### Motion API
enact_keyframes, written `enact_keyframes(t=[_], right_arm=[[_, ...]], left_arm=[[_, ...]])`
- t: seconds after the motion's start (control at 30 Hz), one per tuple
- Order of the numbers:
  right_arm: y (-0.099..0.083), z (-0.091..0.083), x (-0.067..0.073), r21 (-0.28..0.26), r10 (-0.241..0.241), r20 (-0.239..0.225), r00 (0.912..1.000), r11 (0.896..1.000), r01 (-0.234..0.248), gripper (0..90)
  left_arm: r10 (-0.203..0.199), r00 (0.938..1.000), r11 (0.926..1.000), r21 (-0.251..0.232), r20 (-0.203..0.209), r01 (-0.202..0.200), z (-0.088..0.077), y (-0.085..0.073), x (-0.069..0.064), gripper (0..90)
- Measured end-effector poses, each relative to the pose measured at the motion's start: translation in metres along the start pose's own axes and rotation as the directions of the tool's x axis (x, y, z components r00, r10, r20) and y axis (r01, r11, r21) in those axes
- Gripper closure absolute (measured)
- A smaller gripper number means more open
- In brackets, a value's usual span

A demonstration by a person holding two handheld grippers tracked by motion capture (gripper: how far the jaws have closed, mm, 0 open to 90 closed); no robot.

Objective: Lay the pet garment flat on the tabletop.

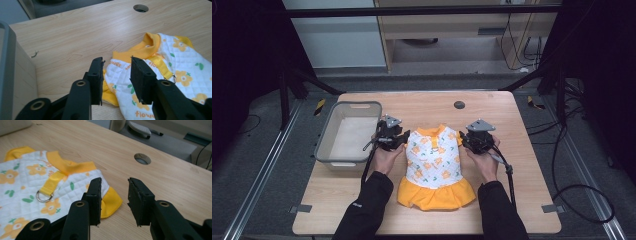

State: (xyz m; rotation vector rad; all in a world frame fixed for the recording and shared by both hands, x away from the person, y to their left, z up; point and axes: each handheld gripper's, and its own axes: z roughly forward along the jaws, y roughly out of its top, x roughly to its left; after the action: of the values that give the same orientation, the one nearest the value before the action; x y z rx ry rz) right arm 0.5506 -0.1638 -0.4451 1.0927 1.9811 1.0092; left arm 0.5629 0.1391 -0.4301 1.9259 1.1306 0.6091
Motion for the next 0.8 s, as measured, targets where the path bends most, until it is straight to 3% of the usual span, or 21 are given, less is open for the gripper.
enact_keyframes(t=[0.1, 0.27, 0.4, 0.63, 0.8], right_arm=[[0.004, -0.014, 0.001, -0.031, -0.010, -0.036, 0.9993, 0.999, 0.009, 61.4], [0.008, -0.042, 0.004, -0.063, -0.013, -0.104, 0.9945, 0.998, 0.006, 60.0], [0.004, -0.063, 0.011, -0.085, 0.003, -0.164, 0.9865, 0.996, -0.017, 64.2], [-0.015, -0.081, 0.026, -0.044, 0.020, -0.249, 0.9683, 0.999, -0.032, 78.3], [-0.039, -0.078, 0.038, 0.035, 0.030, -0.304, 0.9521, 0.999, -0.020, 85.1]], left_arm=[[-0.012, 0.9994, 0.9997, -0.023, 0.034, 0.013, -0.013, 0.003, -0.001, 56.7], [0.007, 0.9939, 0.9993, -0.036, 0.110, -0.004, -0.038, 0.002, -0.008, 55.2], [0.061, 0.9850, 0.9981, -0.021, 0.162, -0.058, -0.055, -0.009, -0.017, 62.1], [0.096, 0.9707, 0.9942, 0.026, 0.220, -0.105, -0.070, -0.043, -0.031, 75.4], [0.131, 0.9608, 0.9838, 0.088, 0.244, -0.156, -0.062, -0.064, -0.042, 77.0]])
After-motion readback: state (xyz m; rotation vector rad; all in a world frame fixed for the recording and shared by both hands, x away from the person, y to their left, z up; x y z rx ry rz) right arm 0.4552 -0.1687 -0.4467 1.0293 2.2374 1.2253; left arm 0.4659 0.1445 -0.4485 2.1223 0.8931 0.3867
